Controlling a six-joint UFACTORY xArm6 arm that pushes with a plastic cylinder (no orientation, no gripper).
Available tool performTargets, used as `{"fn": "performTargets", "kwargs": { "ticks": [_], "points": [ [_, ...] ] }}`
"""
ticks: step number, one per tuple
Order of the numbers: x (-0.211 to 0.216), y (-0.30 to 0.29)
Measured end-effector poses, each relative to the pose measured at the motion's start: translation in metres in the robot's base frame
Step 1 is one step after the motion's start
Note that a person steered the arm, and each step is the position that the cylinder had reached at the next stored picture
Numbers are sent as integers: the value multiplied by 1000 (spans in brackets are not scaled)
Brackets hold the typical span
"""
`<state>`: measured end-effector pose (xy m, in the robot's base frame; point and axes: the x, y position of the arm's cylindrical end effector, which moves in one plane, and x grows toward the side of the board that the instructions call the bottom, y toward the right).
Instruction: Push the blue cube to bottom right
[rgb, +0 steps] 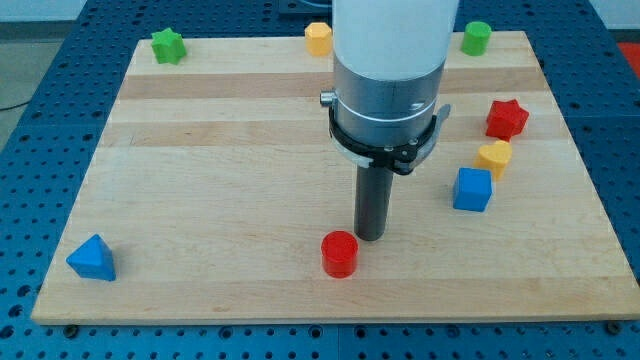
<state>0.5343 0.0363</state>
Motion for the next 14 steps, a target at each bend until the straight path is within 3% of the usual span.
{"fn": "performTargets", "kwargs": {
  "ticks": [1,2,5,8,11,12,14],
  "points": [
    [-7,1],
    [-41,8],
    [-87,68],
    [-64,112],
    [-15,141],
    [-12,142],
    [-45,156]
  ]
}}
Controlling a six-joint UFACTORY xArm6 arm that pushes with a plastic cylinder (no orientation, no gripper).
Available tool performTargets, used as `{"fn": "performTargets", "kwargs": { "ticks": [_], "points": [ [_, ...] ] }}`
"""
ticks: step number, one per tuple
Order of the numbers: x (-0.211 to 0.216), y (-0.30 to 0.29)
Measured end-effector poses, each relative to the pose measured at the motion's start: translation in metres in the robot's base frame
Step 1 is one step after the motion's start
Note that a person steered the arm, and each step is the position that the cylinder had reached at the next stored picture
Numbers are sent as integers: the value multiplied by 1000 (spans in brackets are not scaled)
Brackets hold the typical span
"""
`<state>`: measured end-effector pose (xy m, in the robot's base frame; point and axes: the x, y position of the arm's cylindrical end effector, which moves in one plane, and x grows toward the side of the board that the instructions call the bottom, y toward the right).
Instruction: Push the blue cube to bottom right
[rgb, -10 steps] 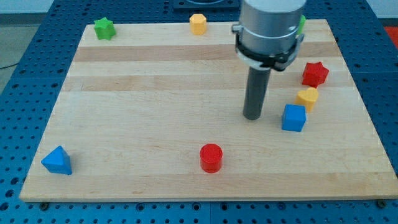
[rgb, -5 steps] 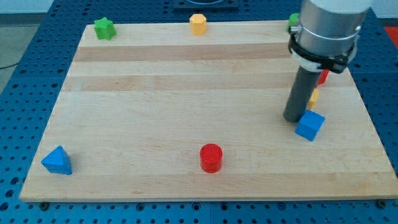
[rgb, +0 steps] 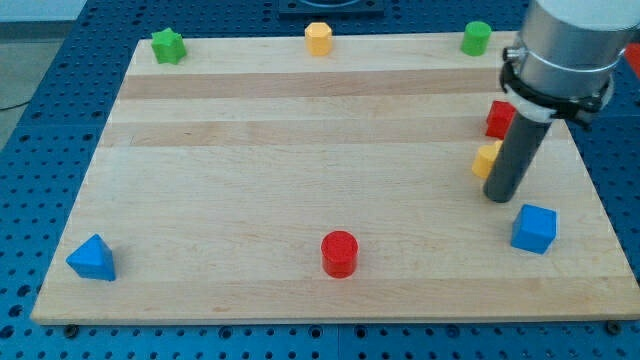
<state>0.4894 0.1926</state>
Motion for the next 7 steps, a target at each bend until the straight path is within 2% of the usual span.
{"fn": "performTargets", "kwargs": {
  "ticks": [2,4,7],
  "points": [
    [38,14],
    [55,14],
    [55,19]
  ]
}}
